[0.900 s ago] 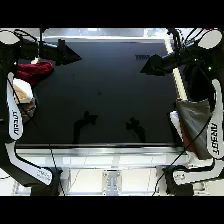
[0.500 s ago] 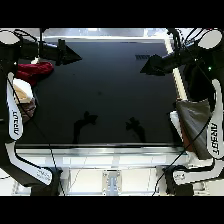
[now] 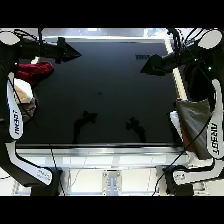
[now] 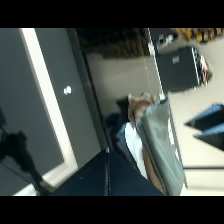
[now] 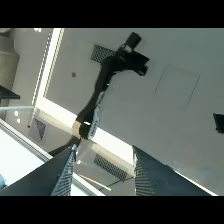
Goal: Fold the shirts.
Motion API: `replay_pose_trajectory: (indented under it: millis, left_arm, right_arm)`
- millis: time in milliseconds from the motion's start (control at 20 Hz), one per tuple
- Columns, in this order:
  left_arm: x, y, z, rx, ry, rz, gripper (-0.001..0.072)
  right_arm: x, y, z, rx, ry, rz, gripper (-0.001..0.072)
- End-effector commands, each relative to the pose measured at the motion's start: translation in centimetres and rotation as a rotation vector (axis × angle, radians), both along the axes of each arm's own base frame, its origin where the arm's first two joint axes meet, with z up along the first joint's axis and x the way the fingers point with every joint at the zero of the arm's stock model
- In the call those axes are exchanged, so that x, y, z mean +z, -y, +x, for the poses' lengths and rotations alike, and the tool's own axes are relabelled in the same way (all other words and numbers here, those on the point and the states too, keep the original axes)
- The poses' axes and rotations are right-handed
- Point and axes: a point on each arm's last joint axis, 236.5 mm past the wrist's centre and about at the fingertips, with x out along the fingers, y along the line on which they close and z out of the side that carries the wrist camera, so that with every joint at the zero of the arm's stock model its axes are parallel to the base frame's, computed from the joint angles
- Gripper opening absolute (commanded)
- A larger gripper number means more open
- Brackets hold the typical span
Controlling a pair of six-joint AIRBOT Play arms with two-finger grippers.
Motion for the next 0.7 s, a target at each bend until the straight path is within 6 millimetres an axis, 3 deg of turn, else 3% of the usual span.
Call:
replay_pose_trajectory:
  millis: [0,100,200,250,300,350,400,550,650]
  left_arm:
    - [-0.5,-1.0,2.2,0.077,0.024,0.006,0.0011]
    - [-2.1,-1.5,3.1,0.087,0.029,0.038,0.0019]
    - [-4.6,-5.1,7.0,0.209,0.134,0.182,0.002]
    - [-5.1,-8.4,9.3,0.319,0.187,0.253,0.006]
    - [-4.9,-12.7,11.4,0.437,0.252,0.337,0.0261]
    - [-4.5,-17.6,12.6,0.542,0.307,0.424,0.052]
    - [-4.2,-22.0,13.0,0.634,0.33,0.483,0.0611]
    - [-4.4,-35.8,11.8,0.956,0.257,0.525,0.061]
    - [-6.7,-42.8,10.1,1.102,0.177,0.529,0.0611]
  right_arm:
    - [0.3,0.0,0.6,-0.015,0.022,0.007,0.0407]
    - [0.6,0.0,1.2,-0.031,0.043,0.014,0.0407]
    - [1.2,0.1,2.5,-0.067,0.093,0.03,0.0407]
    - [1.6,0.1,3.1,-0.084,0.117,0.04,0.0407]
    - [1.9,0.0,3.5,-0.092,0.13,0.05,0.0407]
    - [1.9,0.0,3.6,-0.095,0.134,0.05,0.0407]
    - [2.0,0.0,3.7,-0.1,0.14,0.052,0.0407]
    - [2.1,0.1,3.9,-0.105,0.147,0.053,0.0408]
    - [2.6,0.2,4.7,-0.128,0.179,0.064,0.0408]
